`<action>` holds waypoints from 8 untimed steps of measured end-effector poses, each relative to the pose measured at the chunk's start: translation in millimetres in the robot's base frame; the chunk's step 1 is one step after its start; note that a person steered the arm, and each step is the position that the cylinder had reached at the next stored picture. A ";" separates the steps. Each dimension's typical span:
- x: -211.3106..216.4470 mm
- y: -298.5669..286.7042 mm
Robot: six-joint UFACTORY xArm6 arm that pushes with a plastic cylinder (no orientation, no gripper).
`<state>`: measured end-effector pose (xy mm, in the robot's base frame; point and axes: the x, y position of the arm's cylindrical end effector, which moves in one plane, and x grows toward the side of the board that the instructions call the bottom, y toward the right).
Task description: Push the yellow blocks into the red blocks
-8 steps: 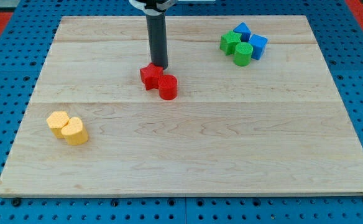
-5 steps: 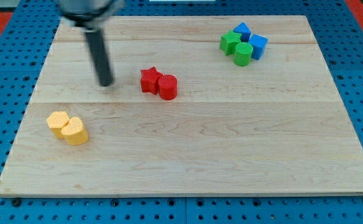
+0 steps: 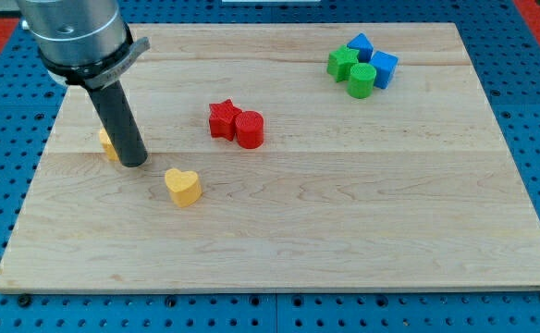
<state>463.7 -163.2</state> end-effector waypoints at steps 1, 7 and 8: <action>26.2 -2.2; 53.8 31.4; 40.0 87.1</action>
<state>503.7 -76.2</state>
